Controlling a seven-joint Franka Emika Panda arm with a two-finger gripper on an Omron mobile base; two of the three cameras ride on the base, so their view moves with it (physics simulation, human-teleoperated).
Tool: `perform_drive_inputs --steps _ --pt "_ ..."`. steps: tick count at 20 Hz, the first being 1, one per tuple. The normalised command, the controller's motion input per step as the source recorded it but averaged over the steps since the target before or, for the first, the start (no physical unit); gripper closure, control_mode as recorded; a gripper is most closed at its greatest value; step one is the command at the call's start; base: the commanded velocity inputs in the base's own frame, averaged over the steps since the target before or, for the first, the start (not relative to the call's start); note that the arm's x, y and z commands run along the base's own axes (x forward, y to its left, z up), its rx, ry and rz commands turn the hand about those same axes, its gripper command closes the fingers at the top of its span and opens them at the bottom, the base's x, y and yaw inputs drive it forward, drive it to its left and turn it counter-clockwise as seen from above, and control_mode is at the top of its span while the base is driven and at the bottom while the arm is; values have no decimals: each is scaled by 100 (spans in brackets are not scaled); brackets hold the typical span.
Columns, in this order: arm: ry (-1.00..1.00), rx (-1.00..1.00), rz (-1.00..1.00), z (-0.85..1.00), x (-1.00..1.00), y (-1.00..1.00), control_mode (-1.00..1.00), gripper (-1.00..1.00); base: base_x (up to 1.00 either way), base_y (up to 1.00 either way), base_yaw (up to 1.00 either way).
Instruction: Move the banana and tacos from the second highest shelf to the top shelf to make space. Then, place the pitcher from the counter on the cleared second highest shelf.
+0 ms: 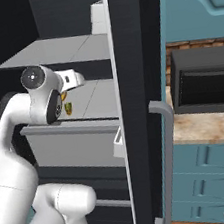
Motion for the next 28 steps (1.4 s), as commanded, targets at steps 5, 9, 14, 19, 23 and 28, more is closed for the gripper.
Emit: perform_drive_inputs --steps 5,9,14,19,23,28 --pt "-16 -4 0 100 -8 2 -100 100 0 0 0" --pt "-2 0 -2 100 9 -1 -100 100 0 0 0" --pt "3 0 -4 43 55 -10 -100 100 0 0 0" --pt "9 0 0 -5 92 -17 -100 100 0 0 0" --pt "14 0 0 -30 99 -16 -100 100 0 0 0" --pt "10 0 0 -50 95 -11 -100 100 0 0 0"
